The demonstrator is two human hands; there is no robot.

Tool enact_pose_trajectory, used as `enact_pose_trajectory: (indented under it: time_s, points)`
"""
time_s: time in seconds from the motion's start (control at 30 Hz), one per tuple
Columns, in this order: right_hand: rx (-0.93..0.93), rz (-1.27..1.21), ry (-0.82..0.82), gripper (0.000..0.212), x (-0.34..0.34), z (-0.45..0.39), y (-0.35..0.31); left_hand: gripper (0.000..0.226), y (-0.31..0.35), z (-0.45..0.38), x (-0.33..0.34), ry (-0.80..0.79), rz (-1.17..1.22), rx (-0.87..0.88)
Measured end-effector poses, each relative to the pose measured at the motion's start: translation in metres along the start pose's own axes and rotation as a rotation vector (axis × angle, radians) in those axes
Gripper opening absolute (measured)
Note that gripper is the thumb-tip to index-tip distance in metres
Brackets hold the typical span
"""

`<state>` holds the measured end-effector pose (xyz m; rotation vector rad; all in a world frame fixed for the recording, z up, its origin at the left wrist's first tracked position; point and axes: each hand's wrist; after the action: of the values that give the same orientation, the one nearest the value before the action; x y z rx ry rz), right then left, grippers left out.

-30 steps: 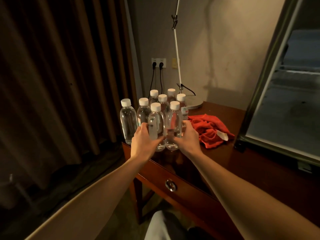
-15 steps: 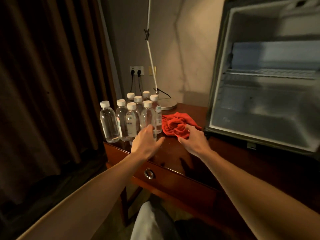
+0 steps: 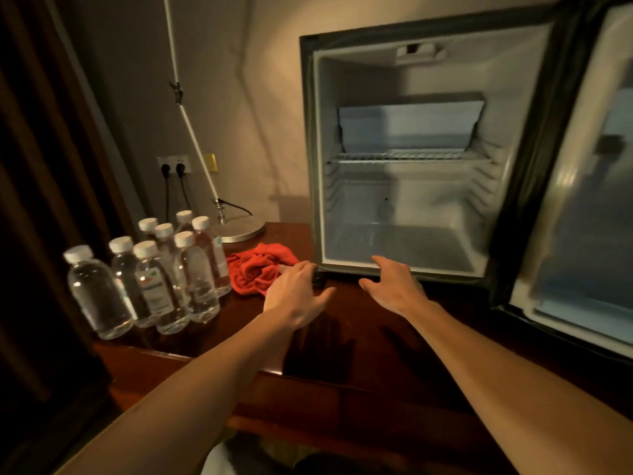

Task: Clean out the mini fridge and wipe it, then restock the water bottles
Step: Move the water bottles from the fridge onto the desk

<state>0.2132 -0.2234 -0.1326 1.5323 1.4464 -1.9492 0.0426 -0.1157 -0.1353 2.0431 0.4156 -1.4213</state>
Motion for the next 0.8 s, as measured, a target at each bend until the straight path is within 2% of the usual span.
enact_pose_trajectory:
  time_s: [0.2,0.4,0.8]
  points:
    - [0.074,0.104,0.021,0.067,-0.033,-0.006,0.034,0.074,0.035,-0.038,0.015,-0.013,-0.121,0.148]
    - [0.085,0.168,0.064,0.058,-0.060,-0.009,0.047,0.077,0.061,-0.071,0.018,-0.011,-0.174,0.239]
    - [0.065,0.369,0.091,0.066,-0.082,-0.010,0.055,0.075,0.079,-0.096,0.016,0.017,-0.126,0.289]
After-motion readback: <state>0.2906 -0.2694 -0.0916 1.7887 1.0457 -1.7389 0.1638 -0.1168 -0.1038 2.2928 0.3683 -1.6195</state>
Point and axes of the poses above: each hand's wrist, its own z-axis away from the middle knuckle, its own x-axis out of the palm, y = z × x, and after that the axes turned 9 degrees about -y, right-handed
